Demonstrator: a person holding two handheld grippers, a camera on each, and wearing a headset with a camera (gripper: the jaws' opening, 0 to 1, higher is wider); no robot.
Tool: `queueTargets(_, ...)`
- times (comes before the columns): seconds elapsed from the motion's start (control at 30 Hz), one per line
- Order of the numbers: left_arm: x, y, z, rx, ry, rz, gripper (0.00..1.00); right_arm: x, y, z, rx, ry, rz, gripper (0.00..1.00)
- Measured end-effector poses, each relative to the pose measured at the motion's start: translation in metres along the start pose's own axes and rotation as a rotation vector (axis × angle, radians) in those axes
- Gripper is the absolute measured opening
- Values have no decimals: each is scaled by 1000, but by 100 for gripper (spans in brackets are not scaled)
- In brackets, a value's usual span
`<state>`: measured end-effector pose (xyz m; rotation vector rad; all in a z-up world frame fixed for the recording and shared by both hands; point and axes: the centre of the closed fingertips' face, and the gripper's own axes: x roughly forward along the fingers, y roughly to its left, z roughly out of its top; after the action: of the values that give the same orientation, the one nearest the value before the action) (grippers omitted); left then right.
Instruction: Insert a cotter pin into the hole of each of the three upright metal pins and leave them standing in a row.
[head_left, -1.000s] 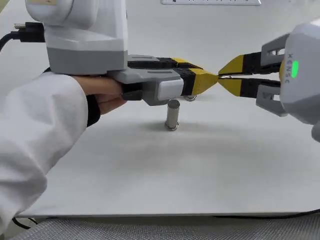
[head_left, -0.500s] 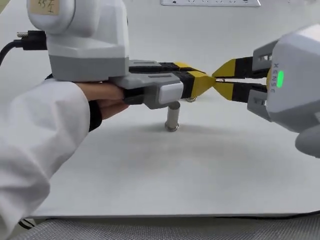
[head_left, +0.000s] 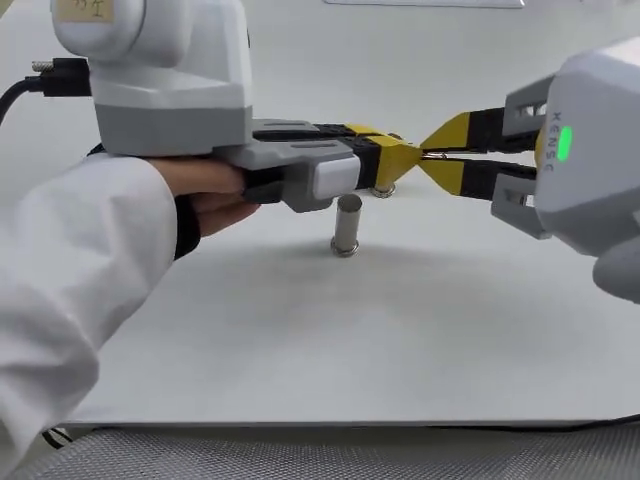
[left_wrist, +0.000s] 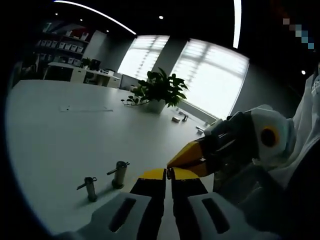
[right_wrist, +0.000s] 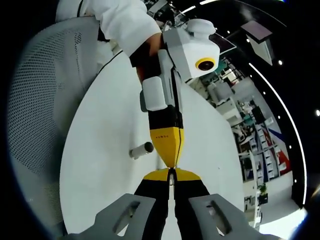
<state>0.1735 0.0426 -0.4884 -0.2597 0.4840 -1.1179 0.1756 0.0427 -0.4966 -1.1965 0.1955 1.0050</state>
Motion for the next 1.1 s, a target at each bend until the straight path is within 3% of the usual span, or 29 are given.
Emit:
queueTargets(0.27,0,-1,-1,-7,1,-5,0,1,1,0,5,1,1,0)
queueTargets(0.4,0,-1,0,27,-4,-13,0,1,1,1,6,-2,3,0)
queueTargets(0.53,-2,1,3,-48,-17,-1,0,1,-1,2,15,-9,3,0)
queueTargets(0.63,-3,1,5,-5,-23,8,0,0,-3,4,27,-20,4,0)
queueTargets(0.9,-3,3,2,7,-1,15,0,2,2,5,-1,-33,32,0)
queueTargets(1.1,-5,1,-3,37,23,15,0,2,6,0,29,-27,57,3)
